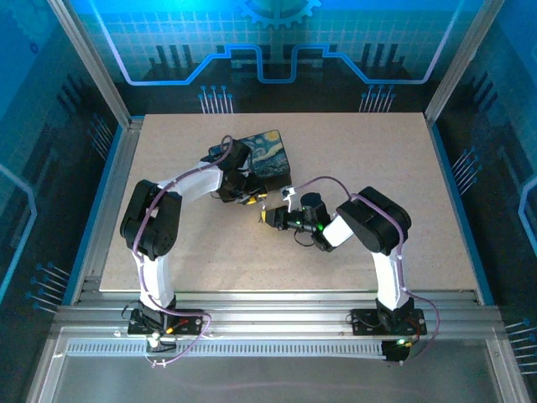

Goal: Unlock the padlock with the key

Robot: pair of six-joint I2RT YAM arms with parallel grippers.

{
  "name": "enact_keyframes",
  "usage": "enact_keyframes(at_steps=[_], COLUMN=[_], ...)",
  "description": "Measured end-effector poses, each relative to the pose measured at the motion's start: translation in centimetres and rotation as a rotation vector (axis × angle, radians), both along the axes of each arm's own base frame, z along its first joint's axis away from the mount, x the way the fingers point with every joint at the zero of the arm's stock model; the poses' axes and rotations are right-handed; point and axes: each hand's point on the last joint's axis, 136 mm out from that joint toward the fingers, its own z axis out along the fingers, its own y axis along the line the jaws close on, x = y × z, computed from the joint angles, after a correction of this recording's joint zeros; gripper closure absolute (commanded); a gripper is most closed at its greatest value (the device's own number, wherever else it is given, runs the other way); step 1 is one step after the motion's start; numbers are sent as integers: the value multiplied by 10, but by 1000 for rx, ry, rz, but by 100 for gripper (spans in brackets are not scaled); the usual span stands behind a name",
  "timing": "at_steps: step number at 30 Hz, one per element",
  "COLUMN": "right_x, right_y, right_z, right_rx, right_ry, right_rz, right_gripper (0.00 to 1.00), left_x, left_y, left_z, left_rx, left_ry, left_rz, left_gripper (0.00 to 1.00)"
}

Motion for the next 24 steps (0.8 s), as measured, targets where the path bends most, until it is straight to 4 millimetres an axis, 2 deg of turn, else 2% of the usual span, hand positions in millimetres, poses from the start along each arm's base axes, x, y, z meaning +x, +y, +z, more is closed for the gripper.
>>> enact_keyframes(at_steps=[16,24], right_x=[3,1], right_y=[1,2], right_z=[0,2], right_rx=[19,30], right_ry=[15,25], right_rz=[0,11], right_gripper=[87,96], left_x=[-3,-4], left_y=[1,2], left_z=[1,0], left_rx=[0,-2], left_ry=[0,-5], left_rz=[0,0], left_gripper=[90,91])
